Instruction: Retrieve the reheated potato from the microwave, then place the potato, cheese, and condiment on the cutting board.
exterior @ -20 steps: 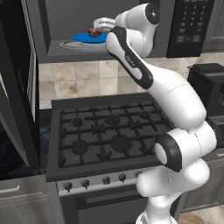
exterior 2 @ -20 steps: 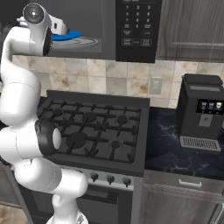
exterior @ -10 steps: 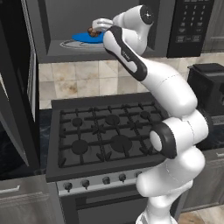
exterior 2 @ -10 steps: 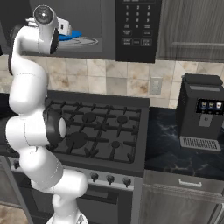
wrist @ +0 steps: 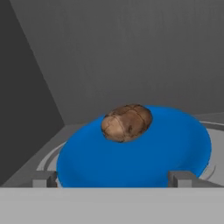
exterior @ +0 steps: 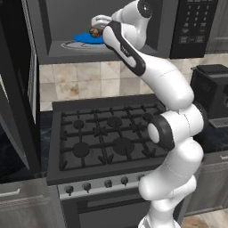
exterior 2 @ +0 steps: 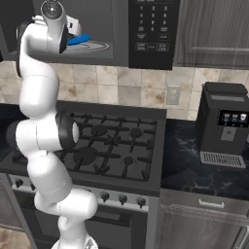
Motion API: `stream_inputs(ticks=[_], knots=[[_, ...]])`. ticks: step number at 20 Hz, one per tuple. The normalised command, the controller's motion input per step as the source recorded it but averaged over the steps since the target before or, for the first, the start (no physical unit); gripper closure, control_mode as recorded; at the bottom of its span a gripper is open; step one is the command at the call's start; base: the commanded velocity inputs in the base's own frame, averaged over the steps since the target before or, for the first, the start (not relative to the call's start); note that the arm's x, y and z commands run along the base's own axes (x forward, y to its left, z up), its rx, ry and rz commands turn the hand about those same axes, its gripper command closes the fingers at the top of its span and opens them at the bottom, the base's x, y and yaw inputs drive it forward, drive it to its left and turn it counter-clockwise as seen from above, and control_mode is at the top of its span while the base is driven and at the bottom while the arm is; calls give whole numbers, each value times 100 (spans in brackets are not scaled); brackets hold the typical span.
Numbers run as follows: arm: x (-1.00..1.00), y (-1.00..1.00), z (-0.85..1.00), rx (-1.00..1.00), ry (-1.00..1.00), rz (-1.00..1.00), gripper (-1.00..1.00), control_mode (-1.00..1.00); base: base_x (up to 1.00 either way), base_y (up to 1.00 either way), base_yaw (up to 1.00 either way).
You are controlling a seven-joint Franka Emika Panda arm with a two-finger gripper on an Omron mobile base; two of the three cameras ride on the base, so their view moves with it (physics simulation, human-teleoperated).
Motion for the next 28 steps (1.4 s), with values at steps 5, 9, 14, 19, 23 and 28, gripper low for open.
stream_inputs(ticks=[5, 9, 14, 19, 23, 28], knots=[[23, 12, 0, -2, 0, 0, -100, -100, 0, 0, 0], [30, 8, 0, -2, 0, 0, -100, -100, 0, 0, 0], [32, 3, 0, -2, 2, 0, -100, -100, 0, 0, 0], [20, 11, -1, -2, 0, 0, -100, -100, 0, 0, 0], [20, 8, 0, -1, 0, 1, -100, -100, 0, 0, 0], [11, 2, 0, -2, 4, 1, -100, -100, 0, 0, 0]])
